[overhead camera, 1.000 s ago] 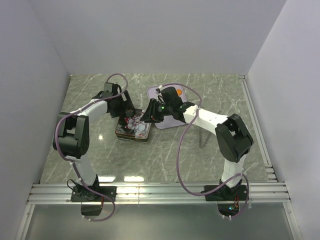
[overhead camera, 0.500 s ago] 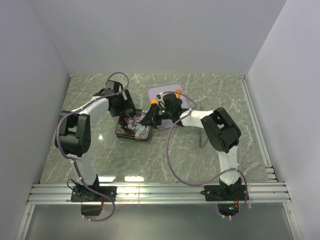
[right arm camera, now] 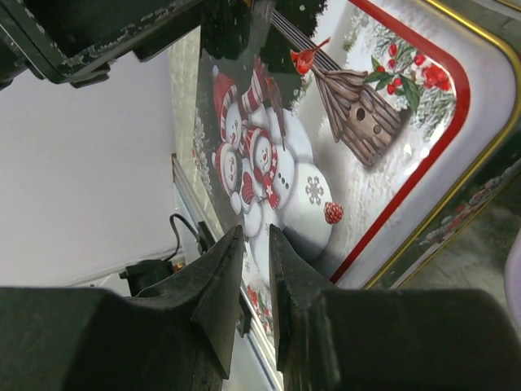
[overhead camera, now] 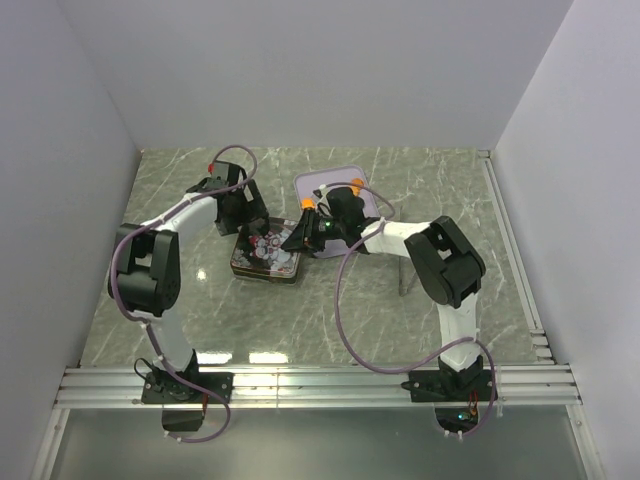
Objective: Pack the cookies
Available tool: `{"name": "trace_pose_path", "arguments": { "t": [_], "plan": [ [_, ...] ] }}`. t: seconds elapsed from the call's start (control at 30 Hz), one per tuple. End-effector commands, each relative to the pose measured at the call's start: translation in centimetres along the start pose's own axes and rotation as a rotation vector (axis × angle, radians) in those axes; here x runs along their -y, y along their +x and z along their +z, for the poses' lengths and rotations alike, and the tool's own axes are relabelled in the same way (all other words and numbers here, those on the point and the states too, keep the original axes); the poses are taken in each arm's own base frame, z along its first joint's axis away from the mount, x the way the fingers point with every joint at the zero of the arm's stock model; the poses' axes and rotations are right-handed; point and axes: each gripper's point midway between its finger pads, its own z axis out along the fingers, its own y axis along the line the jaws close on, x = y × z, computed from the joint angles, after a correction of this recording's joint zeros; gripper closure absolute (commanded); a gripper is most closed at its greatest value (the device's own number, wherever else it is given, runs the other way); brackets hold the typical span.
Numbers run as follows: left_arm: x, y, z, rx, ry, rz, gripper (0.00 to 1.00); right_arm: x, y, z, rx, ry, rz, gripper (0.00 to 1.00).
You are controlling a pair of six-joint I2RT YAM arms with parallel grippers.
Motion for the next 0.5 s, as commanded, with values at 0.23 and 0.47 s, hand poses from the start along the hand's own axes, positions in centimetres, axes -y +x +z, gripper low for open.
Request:
{"name": "trace_pose_path", "arguments": {
  "t": [0.23,0.47],
  "plan": [
    [-1.8,-2.9,-4.9,0.137,-0.131,0.017,0.01,-0.8,0.2,-1.8,0.021,0.058,-0.046,0.73],
    [-1.8,-5.2,-10.7,0.308,-0.075,-0.03,0.01,-7.8,-2.5,-7.3,0.151,-0.014,-0.076,0.42]
  ]
}}
